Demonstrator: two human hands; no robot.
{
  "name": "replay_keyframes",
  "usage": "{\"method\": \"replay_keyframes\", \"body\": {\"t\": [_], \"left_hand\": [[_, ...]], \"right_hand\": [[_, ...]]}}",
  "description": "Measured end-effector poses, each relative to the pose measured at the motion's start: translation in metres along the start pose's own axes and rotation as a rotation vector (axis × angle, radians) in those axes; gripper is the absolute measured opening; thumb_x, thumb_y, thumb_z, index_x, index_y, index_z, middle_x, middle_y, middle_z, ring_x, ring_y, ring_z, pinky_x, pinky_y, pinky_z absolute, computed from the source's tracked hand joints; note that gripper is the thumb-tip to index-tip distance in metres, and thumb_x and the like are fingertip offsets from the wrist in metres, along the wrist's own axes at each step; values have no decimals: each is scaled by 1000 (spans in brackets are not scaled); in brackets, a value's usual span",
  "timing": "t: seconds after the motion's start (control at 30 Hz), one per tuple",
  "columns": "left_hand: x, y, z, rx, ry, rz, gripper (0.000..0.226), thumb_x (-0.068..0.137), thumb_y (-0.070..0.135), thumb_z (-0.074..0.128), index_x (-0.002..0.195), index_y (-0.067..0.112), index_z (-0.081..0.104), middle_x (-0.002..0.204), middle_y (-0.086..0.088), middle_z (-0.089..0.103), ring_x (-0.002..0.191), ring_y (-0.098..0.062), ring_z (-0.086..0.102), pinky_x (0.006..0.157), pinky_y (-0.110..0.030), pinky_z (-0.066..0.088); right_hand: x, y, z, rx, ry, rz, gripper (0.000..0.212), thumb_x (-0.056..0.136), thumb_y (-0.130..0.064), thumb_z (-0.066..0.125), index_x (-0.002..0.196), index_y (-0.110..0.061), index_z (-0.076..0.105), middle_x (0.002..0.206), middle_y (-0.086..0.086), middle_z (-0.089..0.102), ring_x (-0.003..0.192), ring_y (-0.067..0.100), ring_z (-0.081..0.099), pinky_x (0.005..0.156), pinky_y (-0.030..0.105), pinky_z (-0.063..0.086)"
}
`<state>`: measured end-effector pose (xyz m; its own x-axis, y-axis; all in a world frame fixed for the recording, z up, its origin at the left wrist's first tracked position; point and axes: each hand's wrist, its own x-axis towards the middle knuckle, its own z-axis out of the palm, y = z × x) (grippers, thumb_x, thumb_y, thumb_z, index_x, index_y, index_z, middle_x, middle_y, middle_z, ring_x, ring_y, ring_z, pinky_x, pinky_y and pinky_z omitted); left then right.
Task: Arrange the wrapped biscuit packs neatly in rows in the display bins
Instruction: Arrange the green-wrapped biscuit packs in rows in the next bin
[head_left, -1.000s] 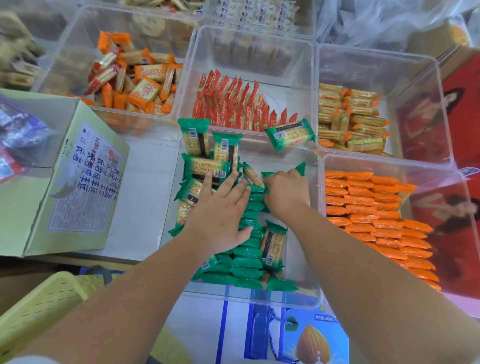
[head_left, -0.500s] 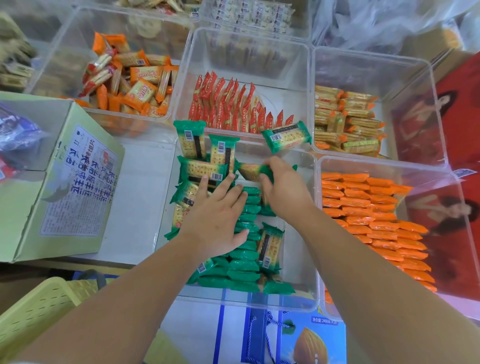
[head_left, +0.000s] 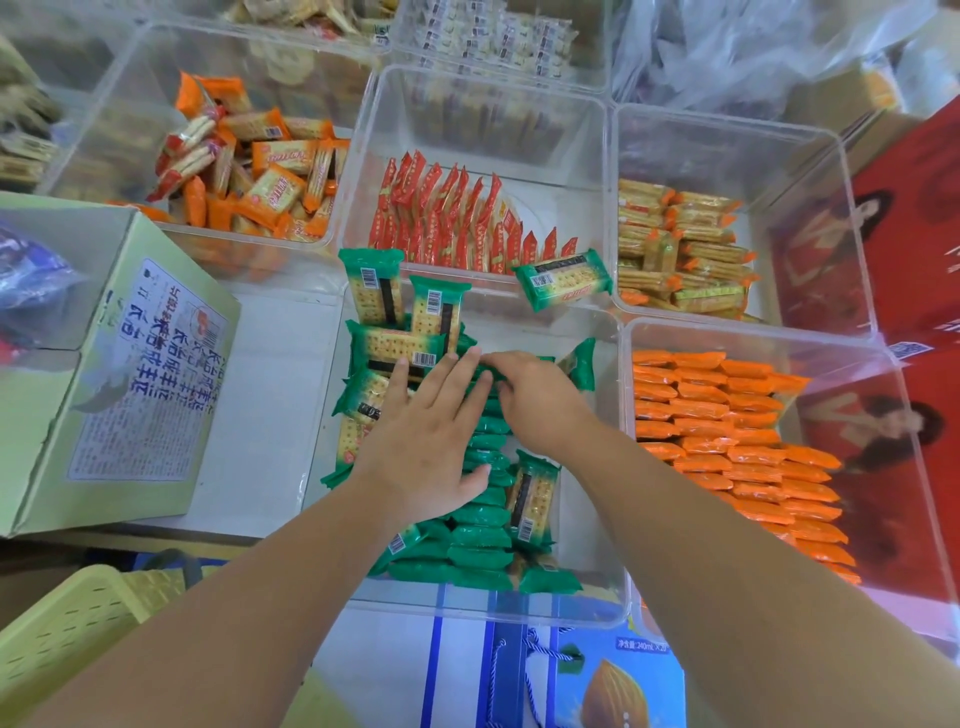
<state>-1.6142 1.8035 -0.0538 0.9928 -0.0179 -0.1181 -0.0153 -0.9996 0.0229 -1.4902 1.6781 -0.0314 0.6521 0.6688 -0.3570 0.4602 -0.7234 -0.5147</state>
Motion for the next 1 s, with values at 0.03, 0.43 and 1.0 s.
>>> {"method": "replay_keyframes", "body": {"t": [0.03,0.43,1.0], "left_hand": [[0,0,1,7,-12,-1,94,85,71,34,158,13,19,168,-8,2,153,-27,3,118,-65,0],[2,0,4,32,-49,10,91,86,72,24,158,16,24,167,-5,15,154,-27,-4,117,-66,-5],[1,1,1,30,-56,4,91,85,71,27,157,15,26,166,-6,18,154,-27,0,117,-65,-7]], "right_hand": [[-3,2,0,15,-7,-4,46,101,-5,44,144,-18,53,136,12,61,121,30,57,100,42,47],[-28,39,-40,-898,165,66,21,91,-30,57,107,-21,66,116,1,60,128,34,38,96,47,28],[-32,29,-46,-902,36,20,45,88,-55,55,120,-24,59,115,2,62,122,31,45,101,52,31]]}}
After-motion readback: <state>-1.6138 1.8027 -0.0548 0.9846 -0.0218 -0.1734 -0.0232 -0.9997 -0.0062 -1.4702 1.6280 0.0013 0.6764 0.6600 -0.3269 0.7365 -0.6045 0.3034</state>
